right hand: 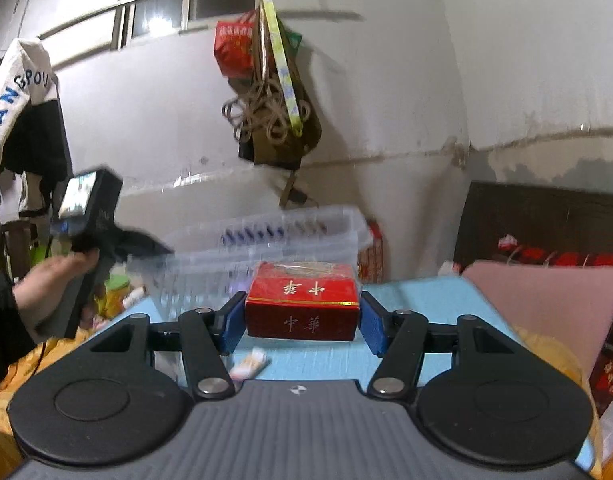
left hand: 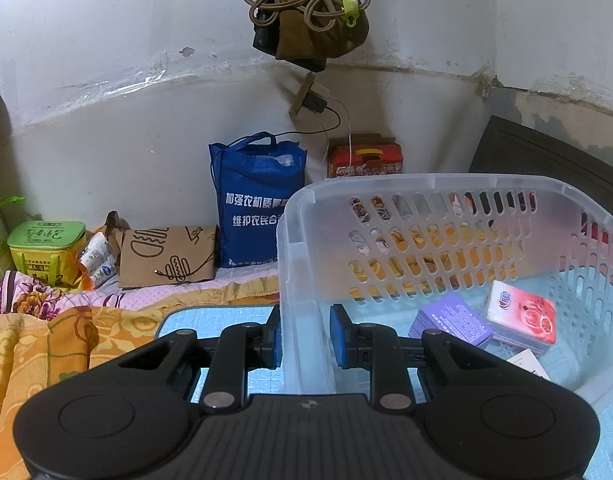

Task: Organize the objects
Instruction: 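Carry the red pack over the basket and open the right gripper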

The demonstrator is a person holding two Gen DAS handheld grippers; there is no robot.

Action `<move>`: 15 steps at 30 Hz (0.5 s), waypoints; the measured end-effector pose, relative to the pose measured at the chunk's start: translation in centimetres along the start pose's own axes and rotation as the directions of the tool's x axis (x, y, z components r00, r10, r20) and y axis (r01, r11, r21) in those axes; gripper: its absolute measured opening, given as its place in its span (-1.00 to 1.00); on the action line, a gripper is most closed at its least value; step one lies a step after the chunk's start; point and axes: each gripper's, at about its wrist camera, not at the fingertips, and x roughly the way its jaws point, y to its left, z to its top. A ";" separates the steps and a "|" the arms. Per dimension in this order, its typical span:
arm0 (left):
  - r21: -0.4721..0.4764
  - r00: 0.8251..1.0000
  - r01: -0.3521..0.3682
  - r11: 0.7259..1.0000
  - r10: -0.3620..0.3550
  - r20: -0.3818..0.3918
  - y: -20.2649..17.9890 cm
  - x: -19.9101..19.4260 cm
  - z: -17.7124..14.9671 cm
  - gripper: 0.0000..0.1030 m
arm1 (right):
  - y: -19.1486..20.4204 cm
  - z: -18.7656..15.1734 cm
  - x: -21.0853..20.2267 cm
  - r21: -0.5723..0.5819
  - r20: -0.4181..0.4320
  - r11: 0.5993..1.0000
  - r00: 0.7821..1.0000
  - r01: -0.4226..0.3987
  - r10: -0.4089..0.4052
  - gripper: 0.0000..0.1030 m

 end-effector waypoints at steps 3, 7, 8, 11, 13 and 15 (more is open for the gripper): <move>0.004 1.000 -0.002 1.000 0.002 0.001 0.0 0.0 0.0 -0.45 | -0.2 2.4 0.2 -0.015 0.044 1.000 0.999 -0.011 0.012 0.19; 0.000 1.000 0.002 1.000 -0.002 -0.003 0.0 0.1 0.2 -0.45 | 0.3 5.8 2.1 -0.068 0.060 0.997 0.997 -0.044 0.048 0.19; 0.000 1.000 0.001 1.000 -0.001 -0.003 0.0 0.1 0.2 -0.45 | 0.6 6.6 3.1 -0.081 0.054 0.995 0.997 -0.056 0.061 0.19; -0.004 1.000 0.003 1.000 -0.003 -0.006 0.1 0.1 0.2 -0.45 | 1.8 8.8 7.6 -0.129 0.002 0.990 0.998 -0.063 0.064 0.19; -0.005 1.000 0.004 1.000 -0.004 -0.008 0.1 0.1 0.2 -0.45 | 2.5 9.5 11.5 -0.150 -0.081 0.988 0.996 -0.037 0.025 0.19; -0.004 1.000 0.001 1.000 -0.001 -0.007 0.1 0.1 0.2 -0.45 | 2.7 9.6 14.7 -0.153 -0.146 0.987 0.989 -0.043 0.021 0.19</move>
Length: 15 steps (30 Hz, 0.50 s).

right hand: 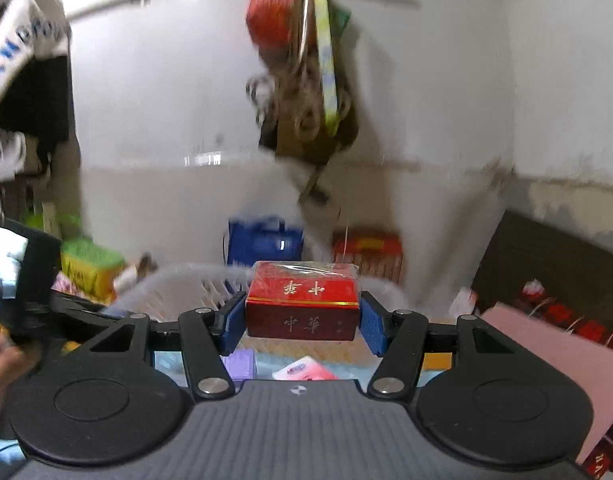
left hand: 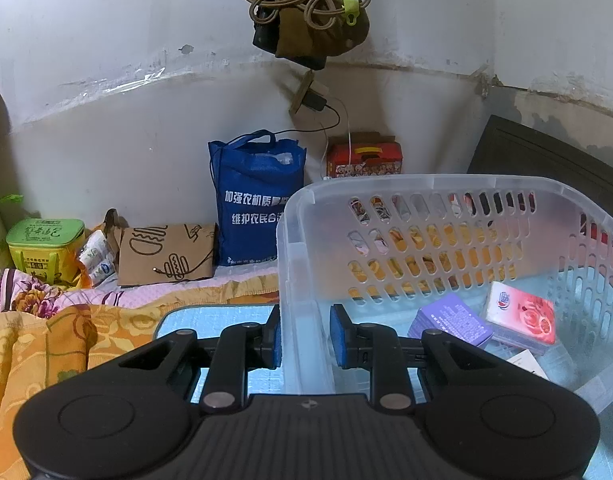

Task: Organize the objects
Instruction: 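Carry the red pack over the basket and open the right gripper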

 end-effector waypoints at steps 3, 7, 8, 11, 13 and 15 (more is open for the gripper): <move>0.001 1.000 0.001 1.000 -0.001 0.001 0.0 0.0 0.0 -0.45 | 0.0 0.2 2.4 -0.033 -0.007 0.998 0.998 0.061 -0.062 0.22; 0.002 1.000 0.004 1.000 -0.004 0.003 0.0 0.0 0.0 -0.45 | -1.3 0.1 3.6 -0.004 -0.012 0.996 0.995 0.094 -0.094 0.85; 0.003 1.000 0.004 1.000 -0.004 0.003 0.0 0.0 0.0 -0.45 | -1.5 -0.1 3.5 0.003 -0.003 0.994 0.994 0.106 -0.106 1.00; 0.004 1.000 0.005 1.000 -0.006 0.004 0.0 0.0 0.0 -0.44 | -2.0 -0.4 2.6 0.018 0.007 0.994 0.995 0.103 -0.104 1.00; 0.004 1.000 0.005 1.000 -0.005 0.004 -0.1 0.0 0.1 -0.44 | -2.4 -0.8 1.6 0.045 0.022 0.995 0.996 0.089 -0.090 1.00; 0.005 1.000 0.006 1.000 -0.006 0.003 -0.1 0.0 0.1 -0.44 | -2.6 -1.1 0.6 0.055 0.041 0.995 0.995 0.088 -0.090 1.00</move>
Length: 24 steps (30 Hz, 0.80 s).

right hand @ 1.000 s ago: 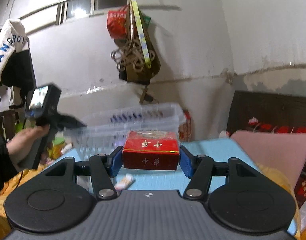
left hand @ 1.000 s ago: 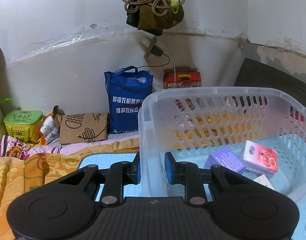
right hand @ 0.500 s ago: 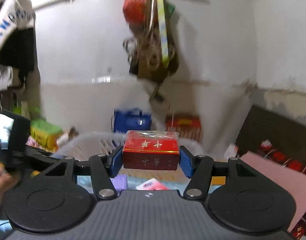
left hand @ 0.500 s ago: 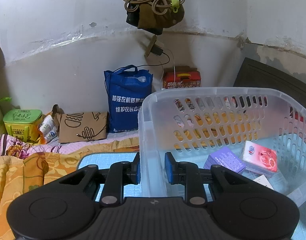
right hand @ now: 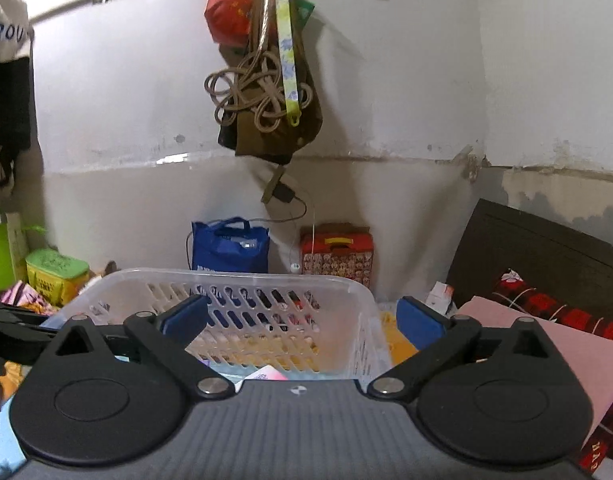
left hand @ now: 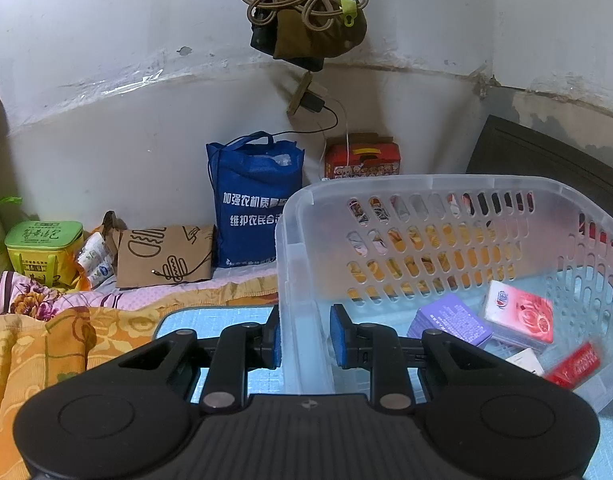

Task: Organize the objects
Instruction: 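Carry the red pack over the basket and open the right gripper, then grasp the grey plush toy with the right gripper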

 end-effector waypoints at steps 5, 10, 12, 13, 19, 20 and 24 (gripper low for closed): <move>-0.001 1.000 -0.001 1.000 0.001 0.000 -0.1 0.1 0.0 -0.44 | -1.3 -1.9 -3.6 0.047 0.045 0.999 0.999 -0.013 0.011 1.00; 0.000 1.000 -0.008 1.000 0.008 0.002 -0.1 0.1 0.0 -0.44 | -2.0 -5.3 -5.6 0.088 -0.005 0.992 0.996 -0.089 0.090 1.00; 0.001 1.000 -0.011 1.000 0.011 0.003 -0.2 0.1 0.0 -0.44 | -1.3 -7.1 -5.0 0.057 -0.095 0.995 0.992 -0.081 0.086 1.00; 0.001 1.000 -0.012 1.000 0.012 0.004 -0.2 0.1 0.0 -0.44 | -0.9 -8.0 -4.7 0.040 -0.137 0.998 0.989 -0.058 0.062 1.00; 0.003 1.000 -0.014 1.000 0.014 0.006 -0.2 0.0 -0.1 -0.44 | 0.9 -10.3 -4.9 0.018 -0.199 1.000 0.980 0.010 -0.006 1.00; 0.003 1.000 -0.014 1.000 0.014 0.007 -0.2 0.0 -0.1 -0.44 | 1.0 -10.4 -5.4 0.023 -0.196 1.000 0.981 0.002 0.002 1.00; 0.002 1.000 -0.012 1.000 0.012 0.005 -0.2 0.0 0.0 -0.44 | 0.9 -11.1 -6.8 0.112 -0.216 0.991 0.972 -0.074 0.096 1.00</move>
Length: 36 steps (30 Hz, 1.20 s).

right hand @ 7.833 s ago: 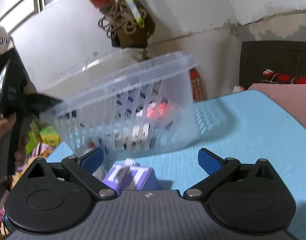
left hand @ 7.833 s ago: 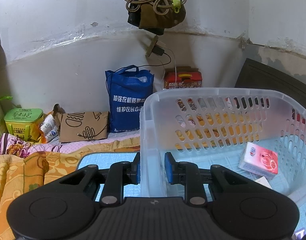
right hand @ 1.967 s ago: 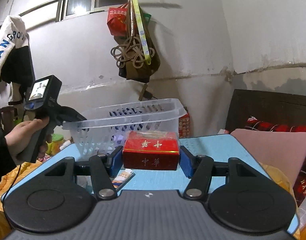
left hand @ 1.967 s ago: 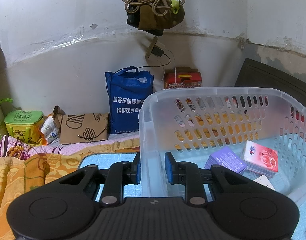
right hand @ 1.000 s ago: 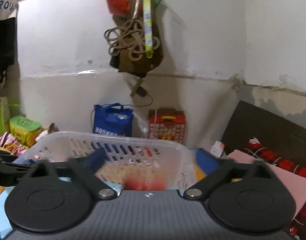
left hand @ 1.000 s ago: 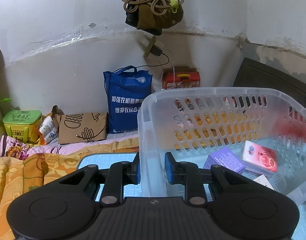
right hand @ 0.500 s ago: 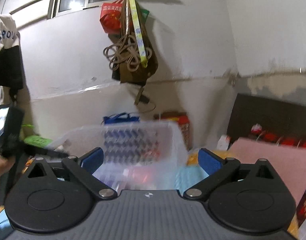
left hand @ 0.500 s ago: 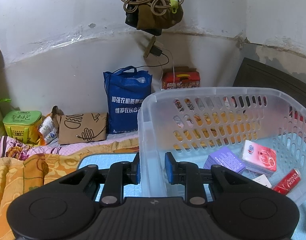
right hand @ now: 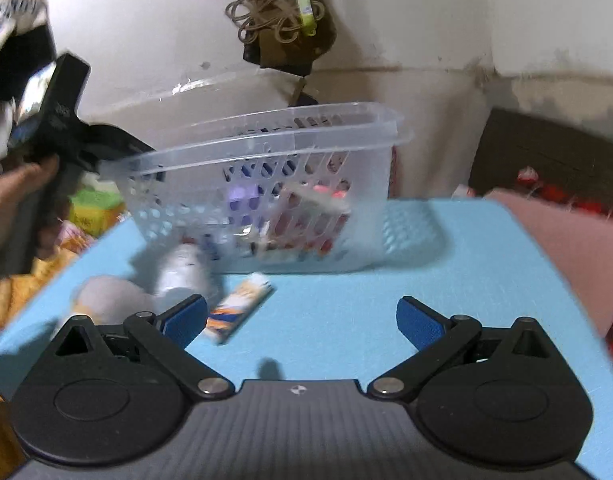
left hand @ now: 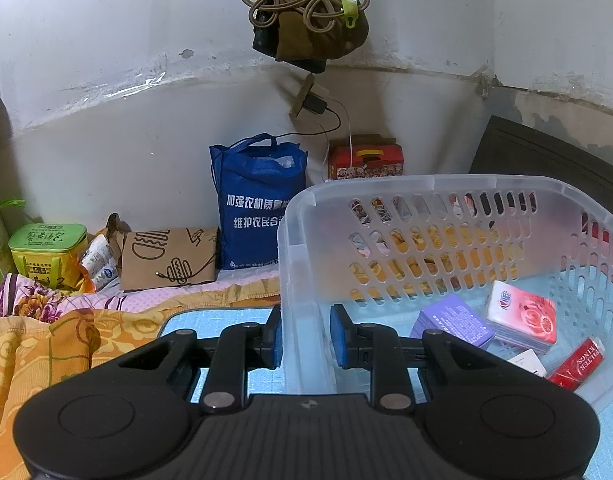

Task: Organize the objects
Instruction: 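Grasp the grey plush toy with the right gripper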

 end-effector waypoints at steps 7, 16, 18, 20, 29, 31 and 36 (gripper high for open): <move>0.000 1.000 0.006 1.000 -0.006 -0.003 0.2 -0.1 0.0 -0.44 | 1.3 -2.6 -1.2 0.033 0.032 0.999 0.999 -0.001 0.000 1.00; 0.002 1.000 0.005 1.000 -0.005 -0.001 0.2 -0.1 -0.1 -0.44 | 3.3 -3.1 -1.5 0.090 0.037 0.984 0.988 -0.151 0.149 0.87; 0.003 1.000 0.006 1.000 -0.006 -0.001 0.2 -0.1 -0.1 -0.44 | 4.6 -3.3 -1.1 0.066 0.033 0.986 0.988 -0.154 0.152 0.87; 0.003 1.000 0.009 1.000 -0.009 -0.001 0.2 -0.1 -0.2 -0.44 | 5.9 -3.5 -1.0 0.041 0.042 0.986 0.986 -0.162 0.161 0.87; 0.002 1.000 0.012 1.000 -0.012 -0.007 0.1 0.0 -0.2 -0.43 | 10.8 -3.6 0.9 -0.049 0.032 0.972 0.972 -0.230 0.232 0.87; 0.001 1.000 0.012 1.000 -0.012 -0.007 0.1 0.0 -0.2 -0.43 | 11.5 -3.2 1.7 -0.070 0.028 0.974 0.975 -0.217 0.219 0.87; 0.003 1.000 0.021 1.000 -0.021 -0.007 0.1 0.0 -0.2 -0.42 | 12.7 -2.6 3.7 -0.104 -0.020 0.977 0.983 -0.185 0.184 0.87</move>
